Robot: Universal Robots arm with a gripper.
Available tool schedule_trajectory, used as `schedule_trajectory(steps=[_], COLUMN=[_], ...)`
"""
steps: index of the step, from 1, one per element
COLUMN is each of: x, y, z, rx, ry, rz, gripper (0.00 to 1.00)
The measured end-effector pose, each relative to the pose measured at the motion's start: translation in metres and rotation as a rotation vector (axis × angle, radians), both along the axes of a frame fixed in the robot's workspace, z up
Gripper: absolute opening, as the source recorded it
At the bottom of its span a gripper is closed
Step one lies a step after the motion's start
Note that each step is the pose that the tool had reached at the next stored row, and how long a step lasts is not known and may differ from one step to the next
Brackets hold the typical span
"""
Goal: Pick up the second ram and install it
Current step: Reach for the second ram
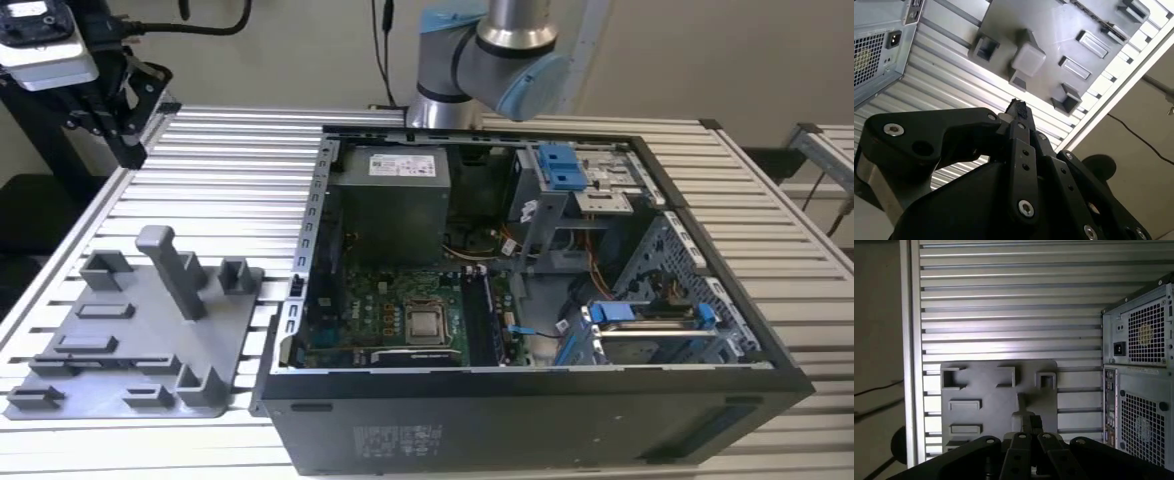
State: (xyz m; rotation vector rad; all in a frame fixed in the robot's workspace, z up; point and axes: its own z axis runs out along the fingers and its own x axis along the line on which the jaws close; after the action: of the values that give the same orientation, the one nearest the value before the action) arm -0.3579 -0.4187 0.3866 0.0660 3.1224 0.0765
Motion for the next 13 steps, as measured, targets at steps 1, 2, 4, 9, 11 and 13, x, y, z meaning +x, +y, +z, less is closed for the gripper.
schedule_trajectory(steps=[1, 2, 4, 9, 11, 13], x=[-0.0022, -0.0043, -0.0092, -0.0209, -0.0258, -0.031], y=[0.0, 0.0, 0.0, 0.0, 0.0, 0.0], z=[-0.0001, -0.0001, -0.0002, -0.0004, -0.0004, -0.0005], rx=[0.0, 0.0, 0.0, 0.0, 0.0, -0.0001], ry=[0.0, 0.0, 0.0, 0.0, 0.0, 0.0001], rz=[0.0, 0.001, 0.001, 0.003, 0.004, 0.005], gripper=[0.11, 0.11, 0.11, 0.11, 0.11, 0.11])
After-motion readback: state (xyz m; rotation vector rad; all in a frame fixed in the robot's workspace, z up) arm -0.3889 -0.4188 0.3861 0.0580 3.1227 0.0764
